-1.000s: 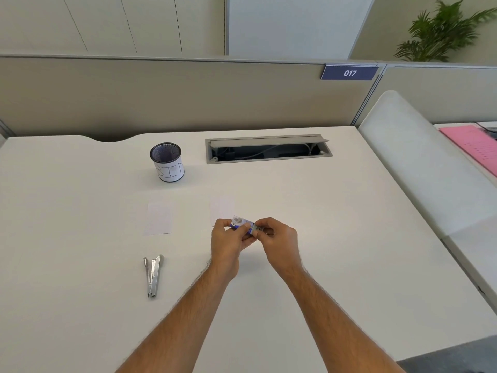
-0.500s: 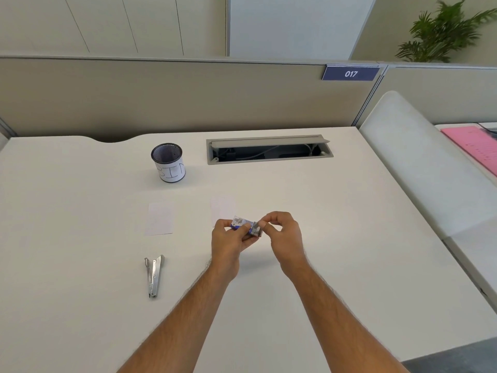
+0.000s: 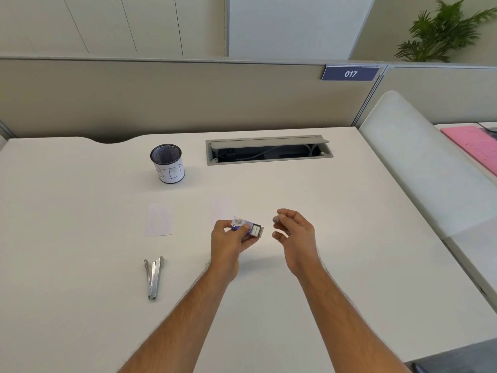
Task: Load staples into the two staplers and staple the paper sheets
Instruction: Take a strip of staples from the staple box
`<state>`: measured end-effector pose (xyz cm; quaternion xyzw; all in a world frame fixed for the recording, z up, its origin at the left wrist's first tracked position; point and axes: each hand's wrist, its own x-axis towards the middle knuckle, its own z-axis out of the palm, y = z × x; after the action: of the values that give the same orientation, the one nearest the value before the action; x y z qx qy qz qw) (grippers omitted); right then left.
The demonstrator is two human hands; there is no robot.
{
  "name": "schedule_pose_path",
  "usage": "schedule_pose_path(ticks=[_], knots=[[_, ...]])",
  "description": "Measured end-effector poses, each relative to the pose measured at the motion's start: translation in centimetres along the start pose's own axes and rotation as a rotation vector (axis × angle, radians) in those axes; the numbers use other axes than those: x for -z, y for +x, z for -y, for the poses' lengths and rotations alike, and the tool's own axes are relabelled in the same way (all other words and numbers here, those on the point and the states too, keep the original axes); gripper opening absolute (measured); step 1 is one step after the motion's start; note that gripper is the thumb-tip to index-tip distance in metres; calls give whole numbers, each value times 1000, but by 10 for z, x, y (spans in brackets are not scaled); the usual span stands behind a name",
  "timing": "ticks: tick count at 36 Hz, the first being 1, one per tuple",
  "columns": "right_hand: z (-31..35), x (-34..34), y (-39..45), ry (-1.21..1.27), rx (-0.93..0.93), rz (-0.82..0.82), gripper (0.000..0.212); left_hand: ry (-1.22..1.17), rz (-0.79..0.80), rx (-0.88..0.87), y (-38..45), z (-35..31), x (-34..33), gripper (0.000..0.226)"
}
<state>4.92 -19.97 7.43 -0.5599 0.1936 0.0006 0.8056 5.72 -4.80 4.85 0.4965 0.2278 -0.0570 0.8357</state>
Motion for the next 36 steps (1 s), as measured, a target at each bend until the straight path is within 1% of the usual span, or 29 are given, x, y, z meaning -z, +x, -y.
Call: schedule_pose_path(ticks=[2, 4, 6, 8, 12, 14, 19, 23, 26, 32, 36], knots=[[-2, 3, 3, 90, -87, -14, 13, -1, -3, -1, 0, 0, 0, 26], [-7, 5, 6, 119, -184, -32, 10, -4, -8, -1, -1, -1, 0, 30], [-12, 7, 8, 86, -245, -17, 9, -7, -15, 1, -2, -1, -1, 34], [-18, 10, 7, 36, -266, 44, 9, -7, -22, 7, -2, -2, -2, 38], [-24, 12, 4, -98, -242, 176, 24, 21, -21, 14, -3, -3, -3, 40], [-27, 12, 4, -124, -214, 201, 21, 36, -17, 10, -2, -3, -2, 38], [-29, 11, 5, -135, -163, 168, 13, 135, -27, -4, -2, -1, -2, 30], [-27, 8, 5, -179, -131, 163, 10, 198, -32, -8, -3, 1, -2, 29], [-26, 7, 5, -225, -108, 131, 10, 189, -16, -13, -4, 2, -2, 28], [-26, 8, 6, -255, -84, 87, 11, 147, 10, -15, -6, 4, -1, 18], [-25, 9, 7, -279, -78, 73, 12, 144, 10, -19, -8, 5, -2, 18]])
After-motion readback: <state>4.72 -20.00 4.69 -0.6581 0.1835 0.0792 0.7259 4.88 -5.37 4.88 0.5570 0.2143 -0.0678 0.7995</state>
